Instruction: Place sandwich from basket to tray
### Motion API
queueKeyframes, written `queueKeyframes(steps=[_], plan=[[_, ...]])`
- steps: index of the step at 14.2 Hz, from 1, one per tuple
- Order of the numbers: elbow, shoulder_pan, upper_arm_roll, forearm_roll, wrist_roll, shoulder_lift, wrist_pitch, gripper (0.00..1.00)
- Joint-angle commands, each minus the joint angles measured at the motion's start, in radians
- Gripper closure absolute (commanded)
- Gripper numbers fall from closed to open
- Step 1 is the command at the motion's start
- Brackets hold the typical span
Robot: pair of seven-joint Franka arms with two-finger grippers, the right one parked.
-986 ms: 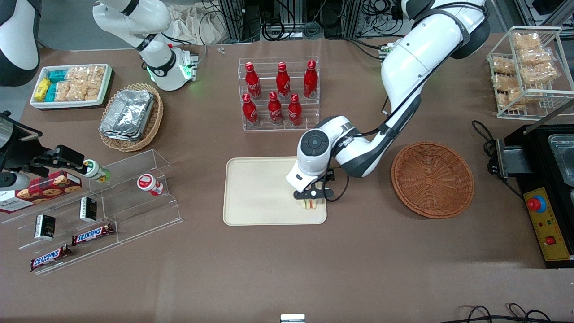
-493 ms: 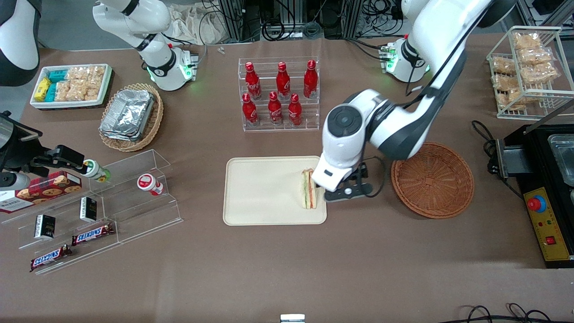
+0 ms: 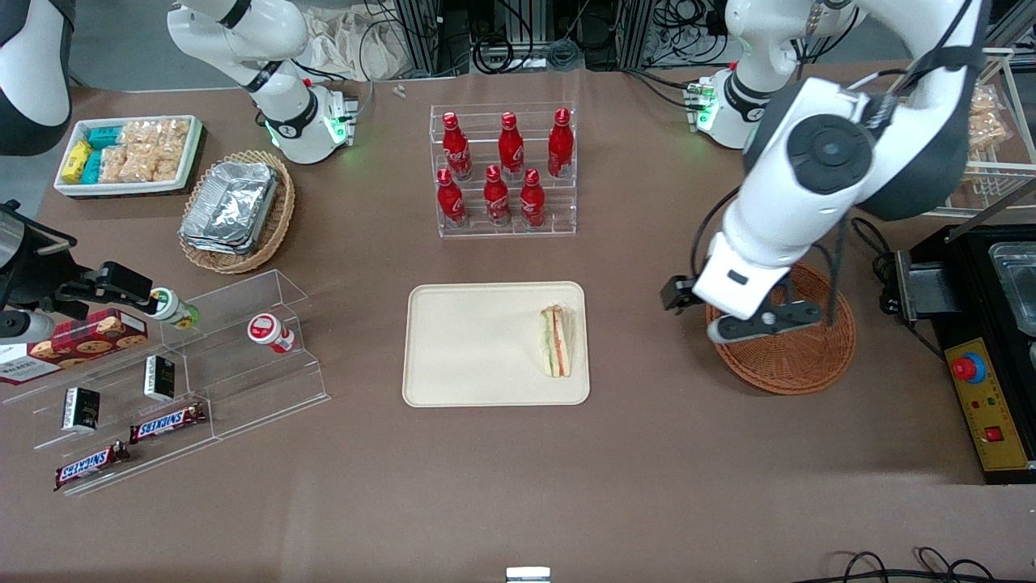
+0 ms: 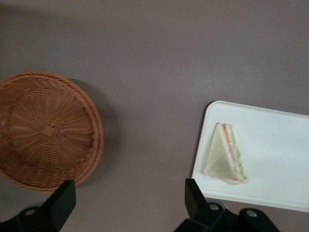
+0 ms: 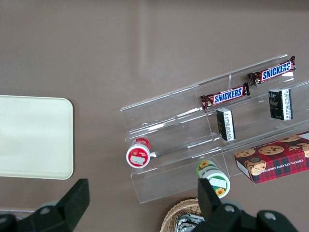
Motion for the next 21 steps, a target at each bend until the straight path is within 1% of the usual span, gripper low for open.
queueKeyframes(steps=[1, 3, 5, 6, 7, 8, 9, 10, 11, 12, 15, 18, 19, 21], plan=[[-0.125, 0.068, -0.004, -0.036, 0.091, -0.143, 0.004, 0.00], [-0.102, 0.132, -0.002, -0.050, 0.243, -0.157, -0.025, 0.00], [-0.066, 0.220, 0.001, -0.085, 0.378, -0.168, -0.086, 0.00], [-0.047, 0.226, 0.031, -0.087, 0.424, -0.171, -0.125, 0.00], [-0.027, 0.197, 0.110, -0.087, 0.463, -0.176, -0.145, 0.00], [-0.018, 0.109, 0.234, -0.089, 0.512, -0.176, -0.153, 0.00], [-0.015, 0.013, 0.386, -0.090, 0.555, -0.176, -0.153, 0.00], [-0.007, -0.075, 0.501, -0.102, 0.566, -0.177, -0.157, 0.00], [0.006, -0.121, 0.568, -0.102, 0.561, -0.174, -0.166, 0.00], [0.020, -0.131, 0.585, -0.104, 0.560, -0.169, -0.174, 0.00], [0.080, -0.131, 0.582, -0.116, 0.560, -0.145, -0.179, 0.00], [0.134, -0.134, 0.579, -0.179, 0.560, -0.108, -0.177, 0.00], [0.146, -0.134, 0.577, -0.190, 0.558, -0.097, -0.177, 0.00], [0.146, -0.134, 0.570, -0.188, 0.560, -0.088, -0.176, 0.00]])
